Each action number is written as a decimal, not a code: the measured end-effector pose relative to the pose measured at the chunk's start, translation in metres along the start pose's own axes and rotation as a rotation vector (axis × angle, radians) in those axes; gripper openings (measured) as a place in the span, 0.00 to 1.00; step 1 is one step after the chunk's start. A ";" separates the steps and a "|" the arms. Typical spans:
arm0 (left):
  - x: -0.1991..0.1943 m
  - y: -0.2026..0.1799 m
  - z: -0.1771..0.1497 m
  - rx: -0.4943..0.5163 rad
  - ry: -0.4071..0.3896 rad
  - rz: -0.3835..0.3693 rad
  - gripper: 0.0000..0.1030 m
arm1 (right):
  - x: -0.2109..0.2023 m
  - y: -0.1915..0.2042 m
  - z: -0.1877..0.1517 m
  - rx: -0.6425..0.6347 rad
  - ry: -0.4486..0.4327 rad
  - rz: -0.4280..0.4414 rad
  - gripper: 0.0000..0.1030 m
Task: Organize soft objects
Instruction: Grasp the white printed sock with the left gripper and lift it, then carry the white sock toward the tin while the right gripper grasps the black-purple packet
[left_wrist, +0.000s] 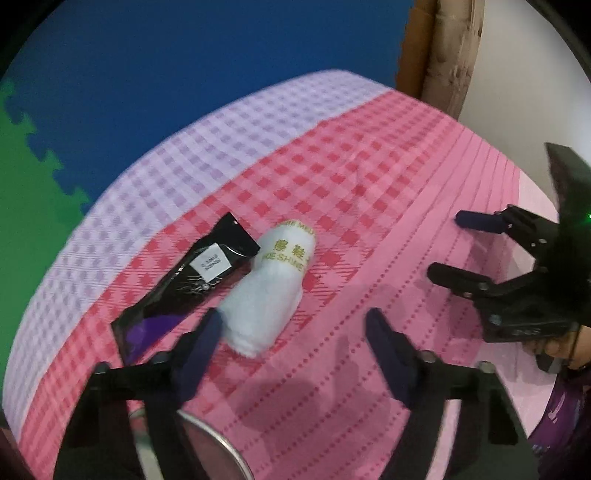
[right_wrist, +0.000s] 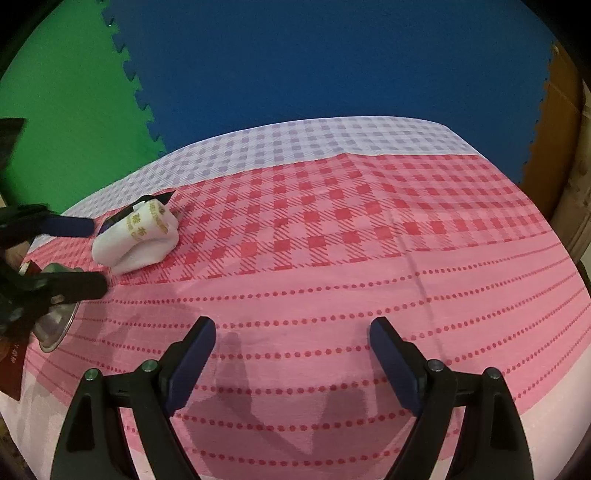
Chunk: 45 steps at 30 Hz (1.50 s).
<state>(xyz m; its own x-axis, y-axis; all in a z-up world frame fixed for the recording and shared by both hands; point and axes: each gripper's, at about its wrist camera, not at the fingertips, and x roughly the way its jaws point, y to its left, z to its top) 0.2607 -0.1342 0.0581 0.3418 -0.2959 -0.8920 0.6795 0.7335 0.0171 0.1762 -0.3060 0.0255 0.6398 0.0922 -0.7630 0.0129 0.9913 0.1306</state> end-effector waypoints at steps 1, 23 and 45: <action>0.006 0.003 0.002 -0.003 0.020 0.002 0.55 | 0.000 0.000 0.000 0.001 0.000 0.002 0.86; -0.030 0.009 -0.050 -0.494 -0.146 -0.167 0.18 | 0.001 -0.006 0.002 0.038 -0.009 0.042 0.86; -0.157 -0.036 -0.221 -0.739 -0.275 -0.203 0.20 | -0.006 0.098 0.050 -0.635 -0.035 0.336 0.85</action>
<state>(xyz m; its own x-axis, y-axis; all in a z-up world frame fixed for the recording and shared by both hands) 0.0389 0.0214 0.0975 0.4710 -0.5355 -0.7010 0.1744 0.8355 -0.5211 0.2118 -0.2139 0.0742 0.5547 0.4095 -0.7243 -0.6320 0.7735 -0.0468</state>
